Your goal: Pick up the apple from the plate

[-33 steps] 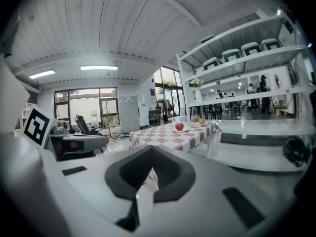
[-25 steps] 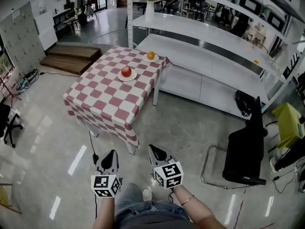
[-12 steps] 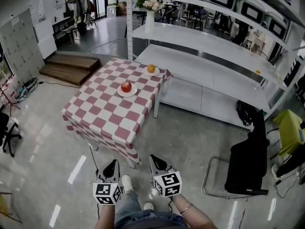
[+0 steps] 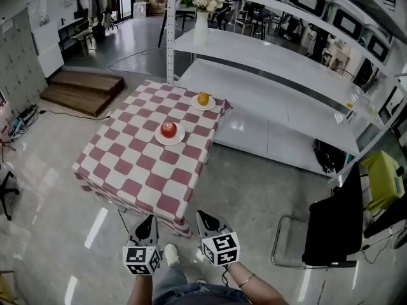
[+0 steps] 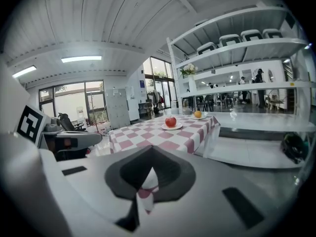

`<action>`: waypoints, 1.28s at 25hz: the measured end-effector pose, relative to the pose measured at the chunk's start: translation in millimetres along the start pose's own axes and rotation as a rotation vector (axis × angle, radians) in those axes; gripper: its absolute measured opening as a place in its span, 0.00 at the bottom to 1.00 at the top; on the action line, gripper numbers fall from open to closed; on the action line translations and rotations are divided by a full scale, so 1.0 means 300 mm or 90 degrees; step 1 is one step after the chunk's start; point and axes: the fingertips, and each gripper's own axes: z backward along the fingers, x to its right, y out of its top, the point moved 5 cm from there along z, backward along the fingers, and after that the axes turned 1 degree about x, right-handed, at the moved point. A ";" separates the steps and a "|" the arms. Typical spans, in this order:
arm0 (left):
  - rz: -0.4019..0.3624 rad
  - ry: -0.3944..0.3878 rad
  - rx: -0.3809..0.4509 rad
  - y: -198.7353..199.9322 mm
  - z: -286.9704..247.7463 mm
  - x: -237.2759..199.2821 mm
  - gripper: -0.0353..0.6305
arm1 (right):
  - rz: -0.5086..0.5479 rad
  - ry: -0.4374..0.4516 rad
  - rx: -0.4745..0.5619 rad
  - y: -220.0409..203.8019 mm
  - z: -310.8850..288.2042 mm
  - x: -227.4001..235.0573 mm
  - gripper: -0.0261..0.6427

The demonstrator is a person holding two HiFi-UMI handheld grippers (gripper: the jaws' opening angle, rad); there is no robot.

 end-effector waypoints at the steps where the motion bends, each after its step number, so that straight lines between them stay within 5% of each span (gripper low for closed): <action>1: 0.007 -0.004 0.000 0.013 -0.031 -0.032 0.08 | 0.000 -0.003 -0.001 0.016 -0.040 0.000 0.05; 14: -0.026 -0.070 -0.036 0.137 -0.385 -0.344 0.08 | 0.000 -0.053 -0.010 0.157 -0.435 -0.002 0.05; 32: -0.047 -0.110 -0.046 0.173 -0.577 -0.433 0.08 | 0.005 -0.088 -0.040 0.185 -0.582 0.041 0.05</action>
